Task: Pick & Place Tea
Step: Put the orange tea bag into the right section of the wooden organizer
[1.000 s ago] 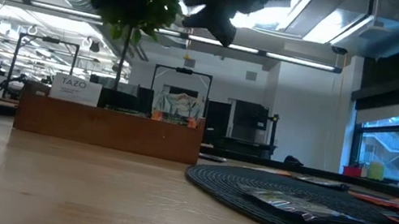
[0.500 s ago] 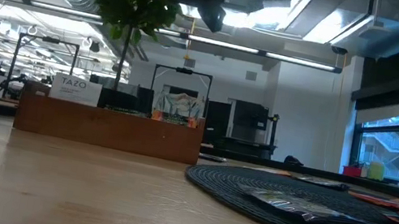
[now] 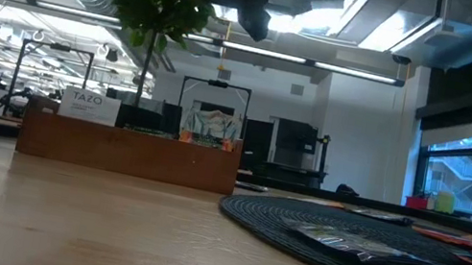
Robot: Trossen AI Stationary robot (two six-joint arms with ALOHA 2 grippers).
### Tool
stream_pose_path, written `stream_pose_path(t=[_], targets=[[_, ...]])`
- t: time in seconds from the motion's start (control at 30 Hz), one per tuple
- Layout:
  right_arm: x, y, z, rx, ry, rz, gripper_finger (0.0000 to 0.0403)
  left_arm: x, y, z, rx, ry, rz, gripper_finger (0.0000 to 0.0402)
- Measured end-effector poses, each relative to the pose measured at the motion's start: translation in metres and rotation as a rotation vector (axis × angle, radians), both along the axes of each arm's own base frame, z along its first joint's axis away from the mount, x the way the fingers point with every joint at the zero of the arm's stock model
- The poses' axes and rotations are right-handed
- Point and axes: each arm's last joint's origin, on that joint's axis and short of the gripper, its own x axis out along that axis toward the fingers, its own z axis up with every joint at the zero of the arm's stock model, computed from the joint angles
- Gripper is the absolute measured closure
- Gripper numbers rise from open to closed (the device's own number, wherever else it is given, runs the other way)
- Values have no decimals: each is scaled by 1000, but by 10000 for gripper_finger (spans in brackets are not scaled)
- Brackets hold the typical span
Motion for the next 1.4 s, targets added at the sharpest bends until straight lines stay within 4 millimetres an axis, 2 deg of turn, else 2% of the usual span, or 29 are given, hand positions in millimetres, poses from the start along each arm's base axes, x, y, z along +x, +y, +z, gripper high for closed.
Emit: stream_pose_path(t=[0.27,0.5,0.67,0.83,1.07,1.23,1.4], targets=[[0,8,0,-4,-1,21,237,0,-7,0,-24,-4,-45,320],[-1,20,-1,-22,-1,63,237,-3,-41,0,-56,-7,-171,324],[-2,32,-1,-83,-34,136,237,-6,-70,-6,-87,5,-188,321],[-1,42,0,-131,-63,140,237,-3,-106,-25,-188,67,-238,321],[-1,51,1,-151,-73,130,237,-4,-159,-66,-387,227,-248,324],[-2,57,1,-140,-70,142,237,-7,-188,-93,-491,312,-202,324],[-1,65,-2,-85,-43,125,237,-5,-210,-102,-523,353,-204,320]])
